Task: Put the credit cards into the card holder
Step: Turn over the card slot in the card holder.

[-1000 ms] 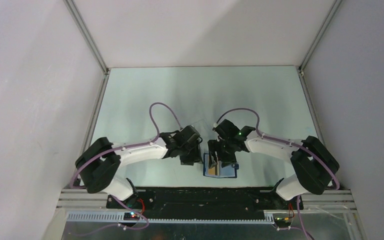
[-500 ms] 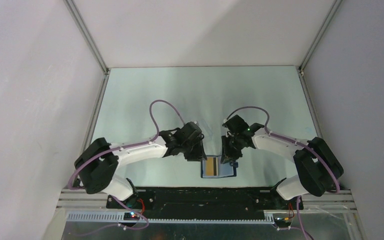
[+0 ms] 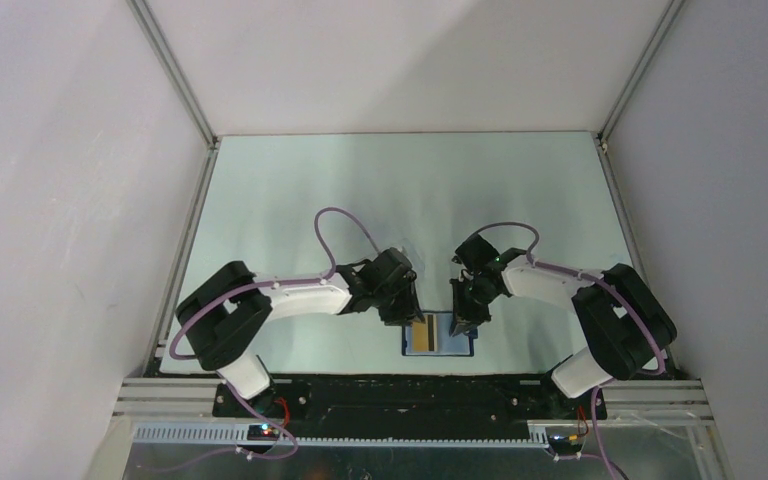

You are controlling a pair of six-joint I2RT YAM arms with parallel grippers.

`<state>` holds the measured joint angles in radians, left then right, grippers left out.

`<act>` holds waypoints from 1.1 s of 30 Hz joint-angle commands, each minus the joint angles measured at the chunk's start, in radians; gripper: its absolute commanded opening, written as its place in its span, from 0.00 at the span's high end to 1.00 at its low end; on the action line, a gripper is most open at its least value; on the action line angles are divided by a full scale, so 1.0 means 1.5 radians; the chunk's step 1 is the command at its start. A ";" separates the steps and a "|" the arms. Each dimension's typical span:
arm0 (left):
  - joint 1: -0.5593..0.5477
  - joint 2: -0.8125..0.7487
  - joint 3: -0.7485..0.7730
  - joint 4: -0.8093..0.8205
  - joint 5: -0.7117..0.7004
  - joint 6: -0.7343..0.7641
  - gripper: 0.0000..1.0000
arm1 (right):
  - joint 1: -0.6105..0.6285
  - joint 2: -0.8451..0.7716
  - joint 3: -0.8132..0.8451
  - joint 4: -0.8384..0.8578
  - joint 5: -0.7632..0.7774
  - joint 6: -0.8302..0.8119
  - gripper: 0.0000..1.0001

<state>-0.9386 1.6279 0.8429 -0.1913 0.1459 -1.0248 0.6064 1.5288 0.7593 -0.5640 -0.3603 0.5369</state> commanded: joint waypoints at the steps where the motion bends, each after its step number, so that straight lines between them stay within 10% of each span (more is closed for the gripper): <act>1: -0.003 0.006 -0.010 0.021 -0.009 -0.012 0.57 | -0.009 0.006 -0.002 -0.006 -0.003 -0.015 1.00; 33: -0.015 0.001 0.035 0.028 0.028 0.012 0.58 | 0.000 0.026 -0.002 0.032 -0.075 -0.017 1.00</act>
<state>-0.9535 1.6669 0.8833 -0.2100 0.1642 -1.0119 0.5968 1.5455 0.7593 -0.5430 -0.4351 0.5217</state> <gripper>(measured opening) 0.426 0.009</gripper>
